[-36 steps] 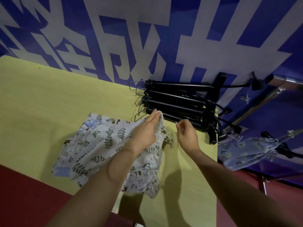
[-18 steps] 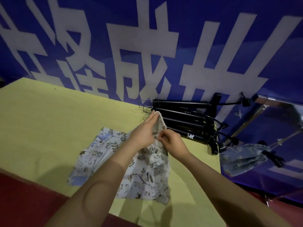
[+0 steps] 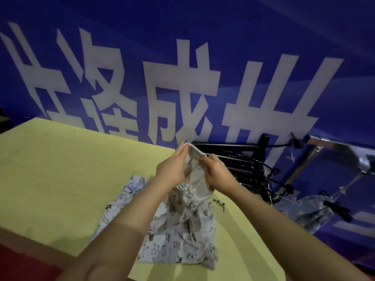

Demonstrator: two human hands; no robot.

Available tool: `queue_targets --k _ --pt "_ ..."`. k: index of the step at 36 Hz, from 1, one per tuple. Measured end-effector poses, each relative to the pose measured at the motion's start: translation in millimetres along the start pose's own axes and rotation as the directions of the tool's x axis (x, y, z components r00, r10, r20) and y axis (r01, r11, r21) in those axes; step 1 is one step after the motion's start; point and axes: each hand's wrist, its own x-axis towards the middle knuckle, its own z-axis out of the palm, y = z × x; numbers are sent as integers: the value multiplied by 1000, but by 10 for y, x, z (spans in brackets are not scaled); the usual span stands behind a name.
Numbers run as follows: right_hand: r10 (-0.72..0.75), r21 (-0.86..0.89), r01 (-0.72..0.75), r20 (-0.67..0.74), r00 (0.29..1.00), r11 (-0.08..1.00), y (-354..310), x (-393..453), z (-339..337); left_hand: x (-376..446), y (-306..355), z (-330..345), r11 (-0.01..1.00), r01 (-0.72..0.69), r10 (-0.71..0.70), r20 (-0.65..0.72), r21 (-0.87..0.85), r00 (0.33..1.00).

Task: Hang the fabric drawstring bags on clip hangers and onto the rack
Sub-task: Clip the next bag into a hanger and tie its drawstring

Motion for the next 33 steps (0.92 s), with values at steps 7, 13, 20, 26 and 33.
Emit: queue_targets --k 7,13,20,26,33 --pt "62 -3 -62 4 998 998 116 4 96 55 12 125 1000 -10 11 30 -10 999" --pt "129 167 -109 -113 985 980 286 83 72 231 137 260 995 -31 34 30 -93 999" --pt "297 173 -266 -182 937 948 667 430 -87 633 392 346 983 29 -35 -32 -179 999" --pt "326 -232 -333 -70 943 914 1174 720 -187 921 407 433 984 74 -80 -33 -161 996" --pt "233 -521 -207 -16 972 828 1672 1141 -167 1287 397 667 972 148 -158 -39 -183 987"
